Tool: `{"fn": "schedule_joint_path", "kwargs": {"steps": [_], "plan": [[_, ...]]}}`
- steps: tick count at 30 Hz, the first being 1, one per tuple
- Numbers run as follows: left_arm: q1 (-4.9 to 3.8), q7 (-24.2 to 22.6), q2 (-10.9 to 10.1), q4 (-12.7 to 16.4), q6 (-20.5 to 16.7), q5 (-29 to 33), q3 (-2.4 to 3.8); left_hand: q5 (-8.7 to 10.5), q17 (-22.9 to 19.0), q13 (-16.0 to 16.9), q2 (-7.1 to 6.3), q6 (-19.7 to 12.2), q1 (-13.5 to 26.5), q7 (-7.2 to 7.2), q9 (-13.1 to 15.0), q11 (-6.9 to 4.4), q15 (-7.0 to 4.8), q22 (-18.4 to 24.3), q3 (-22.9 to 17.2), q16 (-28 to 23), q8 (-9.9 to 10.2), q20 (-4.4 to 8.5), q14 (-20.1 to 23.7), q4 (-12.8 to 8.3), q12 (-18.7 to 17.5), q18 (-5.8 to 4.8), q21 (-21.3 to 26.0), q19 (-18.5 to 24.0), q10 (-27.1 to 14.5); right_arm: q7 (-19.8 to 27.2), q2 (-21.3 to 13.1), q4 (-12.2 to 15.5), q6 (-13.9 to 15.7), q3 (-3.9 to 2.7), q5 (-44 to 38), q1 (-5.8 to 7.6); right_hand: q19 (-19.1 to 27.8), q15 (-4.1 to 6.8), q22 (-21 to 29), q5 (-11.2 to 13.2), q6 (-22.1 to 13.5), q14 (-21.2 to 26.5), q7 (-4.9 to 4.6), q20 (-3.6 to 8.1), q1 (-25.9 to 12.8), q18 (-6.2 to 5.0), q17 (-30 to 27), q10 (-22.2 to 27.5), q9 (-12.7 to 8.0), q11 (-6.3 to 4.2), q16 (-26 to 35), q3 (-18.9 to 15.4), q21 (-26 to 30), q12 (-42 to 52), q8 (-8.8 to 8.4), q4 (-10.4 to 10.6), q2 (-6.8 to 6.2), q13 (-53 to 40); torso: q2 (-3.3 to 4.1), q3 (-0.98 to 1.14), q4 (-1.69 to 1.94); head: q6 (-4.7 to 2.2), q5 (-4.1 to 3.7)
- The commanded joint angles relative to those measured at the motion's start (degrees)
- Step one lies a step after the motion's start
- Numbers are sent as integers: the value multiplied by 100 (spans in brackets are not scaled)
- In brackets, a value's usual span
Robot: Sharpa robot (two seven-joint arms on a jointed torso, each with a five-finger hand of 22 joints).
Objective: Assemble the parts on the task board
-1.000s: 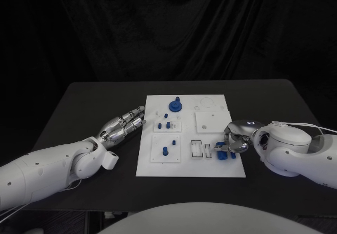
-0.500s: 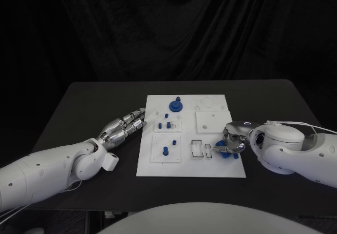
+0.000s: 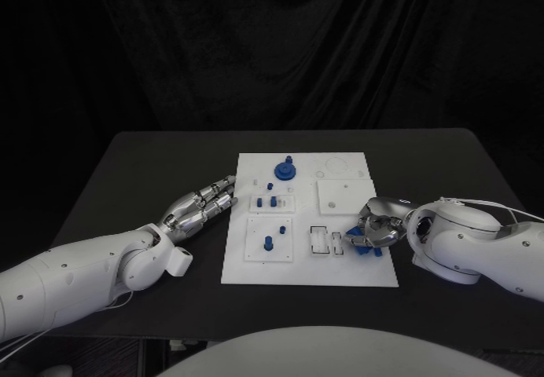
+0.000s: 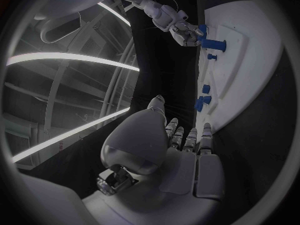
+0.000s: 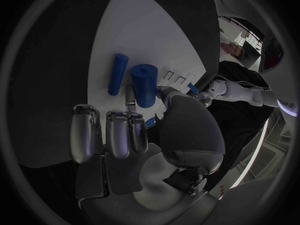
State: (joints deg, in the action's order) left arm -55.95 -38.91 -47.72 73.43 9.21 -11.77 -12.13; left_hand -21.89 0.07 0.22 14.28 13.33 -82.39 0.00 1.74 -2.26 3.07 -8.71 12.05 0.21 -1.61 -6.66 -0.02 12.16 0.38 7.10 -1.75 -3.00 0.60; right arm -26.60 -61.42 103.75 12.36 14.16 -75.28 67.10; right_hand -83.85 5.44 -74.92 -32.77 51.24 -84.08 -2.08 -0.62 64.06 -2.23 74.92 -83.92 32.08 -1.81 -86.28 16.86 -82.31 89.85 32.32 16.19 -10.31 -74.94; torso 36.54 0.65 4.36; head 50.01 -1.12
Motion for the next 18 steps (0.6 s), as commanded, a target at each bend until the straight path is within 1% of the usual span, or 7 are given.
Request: {"fn": "schedule_joint_path", "kwargs": {"steps": [1, 5, 9, 12, 14, 16, 18], "plan": [[11, -241, 12, 7, 66, 36, 5, -20, -7, -7, -18, 4, -41, 26, 6, 38, 30, 5, -20, -21, -19, -19, 2, 0, -23, 42, 0, -11, -6, 487, -31, 106, 740, -3, 1174, 76, -339, 36, -1254, -280, 53, -441, 31, 8, 526, 29, 675, -608, 141, -48, -16, 648, -24, 15, 103, -636, 462, -1506, 4, 1, 12, -1, -13], [16, -241, 19, 5, 69, 36, 5, -20, -7, -7, -18, 4, -41, 26, 6, 38, 30, 5, -20, -21, -19, -19, 2, 0, -23, 42, 0, -11, -6, 659, -41, 235, 952, -4, 1782, 205, -336, 36, -1251, -398, 56, -440, 30, 10, 450, 27, 668, -608, 186, -49, -15, 685, -17, 15, 139, -616, 472, -1506, 6, -2, 10, -1, 1], [19, -241, 25, 7, 69, 36, 5, -20, -7, -7, -18, 4, -41, 26, 6, 38, 30, 5, -20, -21, -19, -19, 2, 0, -23, 42, 0, -11, -6, 695, 14, 284, 942, -4, 2067, 256, -335, 34, -1251, -367, 50, -438, 29, 9, 353, 27, 657, -608, 210, -47, -11, 678, -18, 15, 154, -562, 474, -1506, 11, -8, 24, -1, -20], [20, -240, 23, 13, 71, 36, 5, -20, -7, -7, -18, 4, -41, 26, 6, 38, 30, 5, -20, -21, -19, -19, 2, 0, -23, 42, 0, -11, -6, 670, 102, 249, 810, -4, 2181, 273, -326, 30, -1243, -11, 22, -433, 28, 5, 133, 22, 637, -608, 237, -45, -3, 635, 0, 15, 152, -384, 512, -1506, 16, -5, 18, -1, -6], [20, -239, 19, 16, 73, 36, 5, -20, -7, -7, -18, 4, -41, 26, 6, 38, 30, 5, -20, -21, -19, -19, 2, 0, -23, 42, 0, -11, -6, 647, 151, 213, 729, -4, 2214, 274, -324, 30, -1241, 55, 12, -432, 27, 5, 99, 21, 631, -608, 243, -44, -1, 626, 6, 15, 148, -354, 511, -1506, 15, -2, 14, -1, 11], [20, -236, 13, 21, 74, 36, 5, -20, -7, -7, -18, 4, -41, 26, 6, 38, 30, 5, -20, -21, -19, -19, 2, 0, -23, 42, 0, -11, -6, 610, 208, 165, 642, -4, 2242, 268, -311, 16, -1231, 467, -11, -424, 6, -5, -98, 15, 596, -608, 252, -25, 15, 539, 33, 15, 127, -158, 542, -1506, 18, -2, 9, -1, 29], [20, -234, 9, 23, 75, 36, 5, -20, -7, -7, -18, 4, -41, 26, 6, 38, 30, 5, -20, -21, -19, -19, 2, 0, -23, 42, 0, -11, -6, 556, 250, 131, 557, -3, 2257, 262, -307, 13, -1229, 360, -13, -423, 3, -8, -152, 12, 589, -608, 260, -23, 18, 466, 41, 15, 125, -107, 537, -1506, 16, -5, 10, -1, 36]]}}
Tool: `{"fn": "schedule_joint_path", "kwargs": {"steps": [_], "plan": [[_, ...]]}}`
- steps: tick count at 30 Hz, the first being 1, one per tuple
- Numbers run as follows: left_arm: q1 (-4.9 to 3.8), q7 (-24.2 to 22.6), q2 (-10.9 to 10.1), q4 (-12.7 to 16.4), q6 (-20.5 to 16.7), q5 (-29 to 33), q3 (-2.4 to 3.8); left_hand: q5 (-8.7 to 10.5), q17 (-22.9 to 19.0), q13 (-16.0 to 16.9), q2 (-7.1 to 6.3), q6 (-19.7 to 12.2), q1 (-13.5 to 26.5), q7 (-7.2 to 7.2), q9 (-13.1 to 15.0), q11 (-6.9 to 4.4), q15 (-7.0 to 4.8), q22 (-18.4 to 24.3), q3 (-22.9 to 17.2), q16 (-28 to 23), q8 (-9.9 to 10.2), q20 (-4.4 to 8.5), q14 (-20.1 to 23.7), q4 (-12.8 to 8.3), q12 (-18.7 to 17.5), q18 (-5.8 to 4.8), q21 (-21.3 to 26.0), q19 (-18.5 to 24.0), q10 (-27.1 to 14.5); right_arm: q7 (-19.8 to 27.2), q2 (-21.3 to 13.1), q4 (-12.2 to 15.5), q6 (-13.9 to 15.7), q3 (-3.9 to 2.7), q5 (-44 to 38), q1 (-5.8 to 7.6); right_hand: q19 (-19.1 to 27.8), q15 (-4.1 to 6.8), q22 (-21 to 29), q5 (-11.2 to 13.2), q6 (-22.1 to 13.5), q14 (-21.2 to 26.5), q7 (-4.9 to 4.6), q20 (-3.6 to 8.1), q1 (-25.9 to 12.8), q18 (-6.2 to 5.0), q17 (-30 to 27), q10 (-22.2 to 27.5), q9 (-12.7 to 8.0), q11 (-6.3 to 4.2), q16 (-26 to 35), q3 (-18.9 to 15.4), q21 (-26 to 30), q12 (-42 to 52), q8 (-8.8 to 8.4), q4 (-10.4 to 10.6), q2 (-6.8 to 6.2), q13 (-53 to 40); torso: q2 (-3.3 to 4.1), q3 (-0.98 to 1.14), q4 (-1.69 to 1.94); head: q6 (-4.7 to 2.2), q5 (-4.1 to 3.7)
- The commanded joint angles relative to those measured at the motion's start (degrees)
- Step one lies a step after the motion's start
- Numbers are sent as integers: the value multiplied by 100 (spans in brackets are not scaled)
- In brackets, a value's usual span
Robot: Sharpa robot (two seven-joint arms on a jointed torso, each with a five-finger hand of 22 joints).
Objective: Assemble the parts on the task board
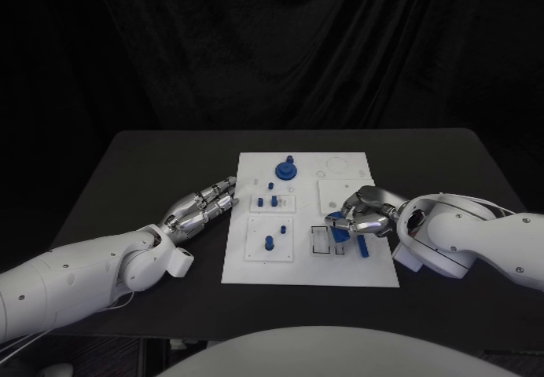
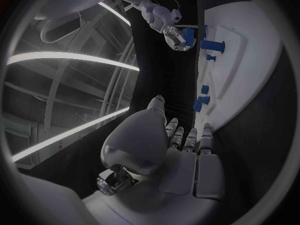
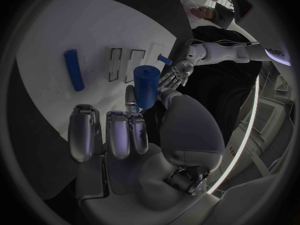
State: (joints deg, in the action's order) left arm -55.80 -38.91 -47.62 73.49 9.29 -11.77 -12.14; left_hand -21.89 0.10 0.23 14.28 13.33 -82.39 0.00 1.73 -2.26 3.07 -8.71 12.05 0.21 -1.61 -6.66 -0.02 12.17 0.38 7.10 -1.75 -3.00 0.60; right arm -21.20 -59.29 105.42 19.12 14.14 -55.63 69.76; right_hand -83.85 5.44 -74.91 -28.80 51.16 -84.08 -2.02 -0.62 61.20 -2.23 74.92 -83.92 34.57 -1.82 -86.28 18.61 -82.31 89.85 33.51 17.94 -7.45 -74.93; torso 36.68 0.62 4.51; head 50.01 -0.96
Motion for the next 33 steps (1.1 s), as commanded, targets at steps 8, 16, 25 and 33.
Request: {"fn": "schedule_joint_path", "kwargs": {"steps": [8, 16, 25, 33], "plan": [[6, -233, 20, 7, 82, 36, 5, -30, -10, -7, -16, 8, -48, 33, 7, 43, 34, 8, -36, -21, -19, -23, 2, -18, -23, 42, -1, -12, -8, -289, 135, -100, -442, -1, 310, -28, -292, -7, -1216, 263, -54, -414, -33, -27, -80, 4, 546, -608, 18, 3, 38, -49, 78, 15, -45, -146, 316, -1507, 0, -5, -8, -1, 42], [11, -233, 38, -7, 99, 36, 5, -34, -10, -8, -15, 5, -50, 34, 7, 45, 34, 11, -41, -21, -19, -24, 2, -23, -24, 42, 0, -11, -11, -574, 200, -155, -730, 0, 227, -67, -272, -30, -1198, 928, -82, -403, -59, -53, -461, -10, 483, -608, 1, 30, 67, -439, 132, 15, -128, -137, 418, -1507, -7, -2, -4, -1, 52], [19, -232, 49, -23, 110, 36, 5, -34, -10, -8, -15, 5, -50, 34, 7, 45, 34, 11, -41, -21, -19, -24, 2, -23, -24, 42, 0, -11, -11, -650, 260, -223, -828, 0, 184, -81, -264, -40, -1190, 1473, -122, -396, -73, -63, -691, -15, 443, -608, -10, 42, 87, -685, 160, 15, -185, -124, 524, -1507, -12, 0, -7, -1, 70], [28, -232, 58, -37, 119, 36, 5, -38, -10, -9, -12, 0, -52, 36, 6, 47, 36, 11, -50, -21, -17, -25, 2, -31, -25, 42, 0, -12, -12, -614, 303, -261, -787, 0, 178, -96, -257, -70, -1182, 2444, -219, -395, -112, -89, -1236, -22, 429, -608, -52, 78, 91, -1150, 194, 15, -276, -111, 643, -1507, -11, 1, -10, -1, 90]]}}
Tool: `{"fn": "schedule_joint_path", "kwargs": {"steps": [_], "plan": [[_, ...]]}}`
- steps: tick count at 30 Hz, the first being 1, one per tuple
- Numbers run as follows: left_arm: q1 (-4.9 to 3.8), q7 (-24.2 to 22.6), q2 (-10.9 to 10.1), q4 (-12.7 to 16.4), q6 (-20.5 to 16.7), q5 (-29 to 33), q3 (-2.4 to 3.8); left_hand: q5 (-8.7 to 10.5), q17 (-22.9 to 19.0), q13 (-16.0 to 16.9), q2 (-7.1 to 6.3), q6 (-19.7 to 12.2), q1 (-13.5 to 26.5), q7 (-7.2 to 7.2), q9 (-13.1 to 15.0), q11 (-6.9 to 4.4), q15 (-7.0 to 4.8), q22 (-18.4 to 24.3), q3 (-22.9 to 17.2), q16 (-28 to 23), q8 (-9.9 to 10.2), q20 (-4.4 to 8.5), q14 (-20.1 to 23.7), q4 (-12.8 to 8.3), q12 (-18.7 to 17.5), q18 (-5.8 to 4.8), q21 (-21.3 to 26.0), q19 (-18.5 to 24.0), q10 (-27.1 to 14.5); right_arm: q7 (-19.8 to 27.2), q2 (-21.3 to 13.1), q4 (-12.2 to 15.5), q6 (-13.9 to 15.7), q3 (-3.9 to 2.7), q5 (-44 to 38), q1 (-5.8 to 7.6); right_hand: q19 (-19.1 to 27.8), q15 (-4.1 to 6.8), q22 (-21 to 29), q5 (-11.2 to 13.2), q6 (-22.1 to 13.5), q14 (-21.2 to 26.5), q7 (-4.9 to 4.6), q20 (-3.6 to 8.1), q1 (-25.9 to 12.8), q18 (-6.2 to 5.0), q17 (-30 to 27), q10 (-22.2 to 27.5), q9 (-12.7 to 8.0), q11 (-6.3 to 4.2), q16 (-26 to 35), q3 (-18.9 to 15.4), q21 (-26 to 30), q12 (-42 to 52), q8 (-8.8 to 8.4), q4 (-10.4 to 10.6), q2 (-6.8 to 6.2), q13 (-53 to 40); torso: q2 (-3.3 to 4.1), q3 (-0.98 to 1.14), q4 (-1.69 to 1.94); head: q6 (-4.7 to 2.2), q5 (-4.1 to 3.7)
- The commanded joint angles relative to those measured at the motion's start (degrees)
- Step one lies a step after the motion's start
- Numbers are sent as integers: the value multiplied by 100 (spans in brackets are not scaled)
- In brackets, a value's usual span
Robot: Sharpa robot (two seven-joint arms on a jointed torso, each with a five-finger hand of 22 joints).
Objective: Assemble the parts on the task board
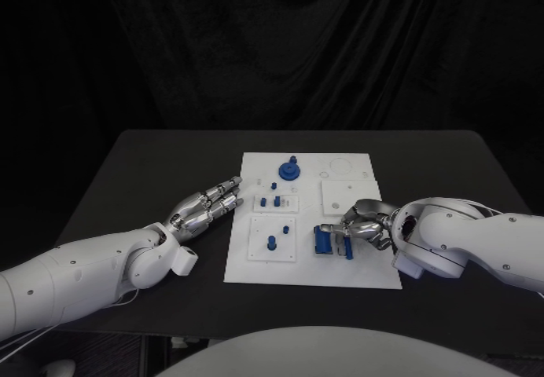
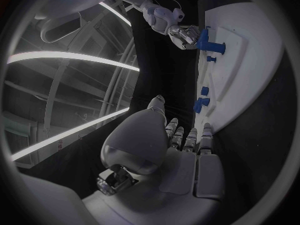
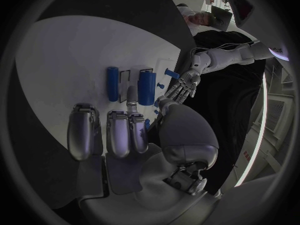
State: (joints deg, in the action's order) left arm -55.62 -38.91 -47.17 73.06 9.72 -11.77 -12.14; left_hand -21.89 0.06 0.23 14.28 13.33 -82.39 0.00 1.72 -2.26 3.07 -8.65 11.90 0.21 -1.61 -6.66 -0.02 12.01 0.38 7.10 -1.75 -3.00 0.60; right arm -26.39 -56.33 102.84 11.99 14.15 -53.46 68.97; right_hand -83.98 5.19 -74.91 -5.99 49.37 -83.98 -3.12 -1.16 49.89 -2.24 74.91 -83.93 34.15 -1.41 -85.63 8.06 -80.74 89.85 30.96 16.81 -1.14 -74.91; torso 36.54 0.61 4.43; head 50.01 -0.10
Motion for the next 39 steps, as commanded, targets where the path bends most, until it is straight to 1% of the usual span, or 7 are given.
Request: {"fn": "schedule_joint_path", "kwargs": {"steps": [1, 10, 17, 22, 29, 33, 39], "plan": [[12, -231, 14, 5, 78, 36, 5, -38, -6, -9, -12, 0, -52, 36, 7, 47, 36, 5, -34, -21, -17, -25, 2, -15, -25, 42, 0, -12, -12, -89, 10, -6, -62, -1, -40, -18, -242, -46, -1180, 174, -41, -406, -4, -36, -145, -23, 429, -607, -11, 38, 25, -135, 43, 15, -24, 3, 17, -1509, 2, 0, -2, -1, 7], [24, -226, 18, -5, 85, 36, 5, -38, -6, -9, -12, 0, -52, 36, 7, 47, 36, 5, -34, -21, -17, -25, 2, -15, -25, 42, 0, -12, -12, 29, -13, 5, 59, -1, -181, -23, -235, -47, -1174, -139, -26, -403, -2, -38, -256, -28, 416, -607, -15, 37, 30, -430, 65, 15, -22, -11, 79, -1509, 3, 2, -4, -1, 35], [34, -224, 19, -10, 88, 36, 5, -38, -6, -9, -12, 0, -52, 36, 7, 47, 36, 5, -34, -21, -17, -25, 2, -15, -25, 42, 0, -12, -12, 354, -76, 70, 347, -1, -451, -24, -248, -7, -1187, -1087, 37, -413, 56, -8, 808, -20, 466, -607, 85, -11, 5, -541, 33, 15, 170, -168, 191, -1509, 1, 3, -3, -1, 31], [42, -226, 19, -10, 89, 36, 5, -38, -6, -9, -12, 0, -52, 36, 7, 47, 36, 5, -34, -21, -17, -25, 2, -15, -25, 42, 0, -12, -12, 917, -154, 170, 1023, -1, -957, -24, -248, 3, -1188, -1468, -159, -415, 59, 10, 1515, -18, 476, -607, 215, -19, -1, -539, 31, 15, 365, -323, 187, -1509, -1, 2, -2, -1, 39], [47, -229, -2, 0, 76, 36, 5, -38, -6, -9, -12, 0, -52, 36, 7, 47, 36, 5, -34, -21, -17, -25, 2, -15, -25, 42, 0, -12, -12, 1445, -375, 327, 1827, 1, -2509, -27, -230, -70, -1179, -1426, -590, -414, -55, -47, 1998, -22, 490, -607, 211, 74, -7, -717, 63, 15, 390, -448, -29, -1509, -2, -3, 4, -1, 69], [49, -231, -12, 3, 61, 36, 5, -43, -6, -9, -5, 9, -52, 41, 8, 51, 39, 7, -53, -21, -18, -28, 2, -30, -25, 42, -1, -13, -13, 1700, -528, 388, 1979, 2, -3193, -89, -220, -138, -1179, -1635, -895, -425, -152, -111, 2322, -22, 556, -607, 65, 148, -38, -762, 70, 15, 274, -476, -44, -1509, -1, -10, 4, -1, 75], [50, -242, -1, -4, 62, 36, 5, -43, -6, -8, -6, 11, -52, 42, 9, 51, 39, 8, -55, -21, -19, -28, 2, -33, -24, 42, -1, -13, -11, 2021, -593, 371, 1959, 2, -3567, -246, -214, -90, -1189, -1955, -1184, -418, -185, -61, 3094, -23, 551, -607, -791, 67, -33, -427, 51, 15, -469, -530, 47, -1509, 6, 1, -8, -1, 102]]}}
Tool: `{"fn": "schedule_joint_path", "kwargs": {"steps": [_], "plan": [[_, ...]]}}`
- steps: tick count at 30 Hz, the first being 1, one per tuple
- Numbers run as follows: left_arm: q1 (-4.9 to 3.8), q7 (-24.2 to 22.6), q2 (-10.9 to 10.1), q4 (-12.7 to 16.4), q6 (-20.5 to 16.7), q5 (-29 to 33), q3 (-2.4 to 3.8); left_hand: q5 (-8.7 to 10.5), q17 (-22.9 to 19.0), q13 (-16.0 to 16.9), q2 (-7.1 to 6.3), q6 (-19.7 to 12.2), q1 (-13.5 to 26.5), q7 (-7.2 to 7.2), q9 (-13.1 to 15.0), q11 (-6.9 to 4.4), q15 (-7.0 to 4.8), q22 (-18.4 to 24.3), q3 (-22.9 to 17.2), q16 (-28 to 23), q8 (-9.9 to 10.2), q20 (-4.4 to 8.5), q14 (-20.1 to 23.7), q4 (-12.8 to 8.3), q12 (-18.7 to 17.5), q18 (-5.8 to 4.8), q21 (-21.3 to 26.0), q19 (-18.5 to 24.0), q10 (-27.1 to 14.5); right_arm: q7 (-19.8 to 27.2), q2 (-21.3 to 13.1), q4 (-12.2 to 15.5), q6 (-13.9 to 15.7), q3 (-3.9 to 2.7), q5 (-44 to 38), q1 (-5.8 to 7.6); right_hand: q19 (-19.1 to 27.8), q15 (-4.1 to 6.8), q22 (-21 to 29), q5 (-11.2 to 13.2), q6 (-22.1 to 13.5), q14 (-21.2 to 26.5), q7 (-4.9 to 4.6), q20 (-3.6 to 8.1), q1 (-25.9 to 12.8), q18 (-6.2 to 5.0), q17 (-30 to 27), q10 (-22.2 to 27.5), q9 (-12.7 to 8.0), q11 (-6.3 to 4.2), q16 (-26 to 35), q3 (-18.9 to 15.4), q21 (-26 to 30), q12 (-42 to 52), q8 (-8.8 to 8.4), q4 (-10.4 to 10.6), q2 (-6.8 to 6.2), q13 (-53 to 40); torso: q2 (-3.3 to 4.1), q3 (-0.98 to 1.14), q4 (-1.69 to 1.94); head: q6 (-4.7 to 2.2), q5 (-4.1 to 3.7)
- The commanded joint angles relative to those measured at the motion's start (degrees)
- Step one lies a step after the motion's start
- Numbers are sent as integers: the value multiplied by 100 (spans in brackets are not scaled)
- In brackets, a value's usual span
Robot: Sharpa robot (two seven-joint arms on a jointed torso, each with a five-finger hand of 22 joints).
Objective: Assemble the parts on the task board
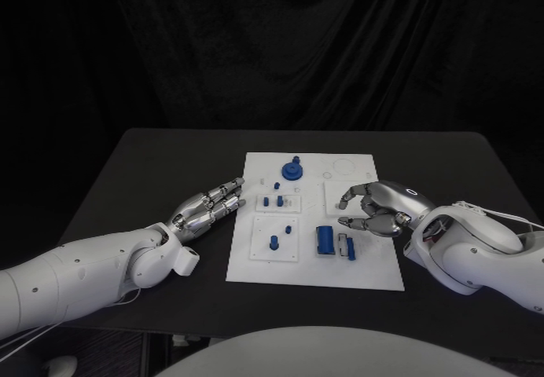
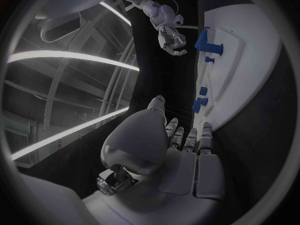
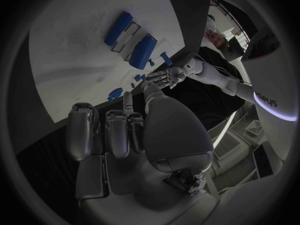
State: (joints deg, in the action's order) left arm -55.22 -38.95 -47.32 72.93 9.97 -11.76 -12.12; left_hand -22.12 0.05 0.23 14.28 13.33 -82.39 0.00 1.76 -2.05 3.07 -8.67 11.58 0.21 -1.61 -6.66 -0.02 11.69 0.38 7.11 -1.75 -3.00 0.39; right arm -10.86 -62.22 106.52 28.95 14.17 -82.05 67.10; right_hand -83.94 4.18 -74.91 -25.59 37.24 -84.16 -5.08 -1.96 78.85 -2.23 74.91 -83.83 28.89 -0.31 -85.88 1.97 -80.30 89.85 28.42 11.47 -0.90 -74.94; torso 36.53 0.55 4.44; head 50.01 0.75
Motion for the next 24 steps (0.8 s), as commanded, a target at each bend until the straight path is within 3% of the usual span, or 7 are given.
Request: {"fn": "schedule_joint_path", "kwargs": {"steps": [1, 3, 4, 6, 7, 9, 24], "plan": [[10, -238, 15, 8, 39, 35, 4, -22, -5, -9, -7, 10, -52, 42, 5, 31, 39, 10, -26, -21, -19, -29, 2, -4, -25, 42, -1, -14, 7, 504, 1, -9, 232, 0, -734, -79, -218, 32, -1189, 220, 159, -398, 26, 36, 356, -23, 544, -617, -527, -40, -3, 498, 8, 15, -410, 44, -33, -1506, 8, 8, -8, -1, 18], [11, -238, 15, 8, 39, 35, 4, -22, -5, -9, -7, 10, -52, 42, 5, 31, 39, 10, -26, -21, -19, -29, 2, -4, -25, 42, -1, -14, 7, 560, 10, -27, 173, 0, -768, -109, -223, 40, -1193, 429, 478, -399, 28, 15, 459, -15, 543, -581, -970, -39, -1, 1198, -3, -11, -745, 207, -323, -1454, 8, 9, -2, -1, 13], [11, -238, 15, 8, 40, 35, 4, -22, -5, -9, -7, 10, -52, 42, 5, 31, 39, 10, -26, -21, -19, -29, 2, -4, -25, 42, -1, -14, 7, 580, 13, -32, 146, 0, -778, -120, -232, 44, -1200, 52, 646, -401, 16, 27, 478, -13, 550, -574, -1135, -51, -3, 1536, -23, -17, -889, 233, -448, -1442, 7, 7, 5, -1, 7], [11, -240, 13, 8, 39, 35, 4, -22, -5, -9, -7, 10, -52, 42, 5, 31, 39, 10, -26, -21, -19, -29, 2, -4, -25, 42, -1, -14, 7, 614, 20, -41, 95, 0, -796, -138, -245, 34, -1209, -142, 878, -400, 13, 37, 421, -8, 547, -589, -1360, -70, 0, 2062, -51, -6, -1112, 238, -638, -1463, 8, 7, 14, -1, 5], [12, -240, 12, 8, 39, 35, 4, -22, -5, -9, -7, 10, -52, 42, 5, 31, 39, 10, -26, -21, -19, -29, 2, -4, -25, 42, -1, -14, 7, 628, 25, -45, 70, 0, -802, -145, -258, 34, -1218, -117, 1063, -398, 3, 54, 330, -2, 542, -606, -1495, -54, 4, 2486, -84, 7, -1271, 214, -799, -1489, 8, 7, 12, -1, 12], [12, -241, 9, 8, 39, 35, 4, -22, -5, -9, -7, 10, -52, 42, 5, 31, 39, 10, -26, -21, -19, -29, 2, -4, -25, 42, -1, -14, 7, 647, 34, -54, 20, 0, -811, -154, -269, 44, -1227, -100, 1204, -402, 7, 30, 213, 9, 556, -617, -1603, -57, -3, 2852, -113, 15, -1422, 96, -918, -1506, 11, 10, 6, -1, 22], [15, -236, 15, 12, 51, 35, 4, -22, -5, -9, -7, 10, -52, 42, 5, 31, 39, 10, -26, -21, -19, -29, 2, -4, -25, 42, -1, -14, 7, 580, 220, -192, -512, 0, -824, -228, -278, 34, -1233, 10, 1123, -404, -2, 19, -77, 13, 561, -617, -1863, -49, -6, 3242, -142, 15, -1803, -129, -1003, -1506, 10, 8, 2, -1, 24]]}}
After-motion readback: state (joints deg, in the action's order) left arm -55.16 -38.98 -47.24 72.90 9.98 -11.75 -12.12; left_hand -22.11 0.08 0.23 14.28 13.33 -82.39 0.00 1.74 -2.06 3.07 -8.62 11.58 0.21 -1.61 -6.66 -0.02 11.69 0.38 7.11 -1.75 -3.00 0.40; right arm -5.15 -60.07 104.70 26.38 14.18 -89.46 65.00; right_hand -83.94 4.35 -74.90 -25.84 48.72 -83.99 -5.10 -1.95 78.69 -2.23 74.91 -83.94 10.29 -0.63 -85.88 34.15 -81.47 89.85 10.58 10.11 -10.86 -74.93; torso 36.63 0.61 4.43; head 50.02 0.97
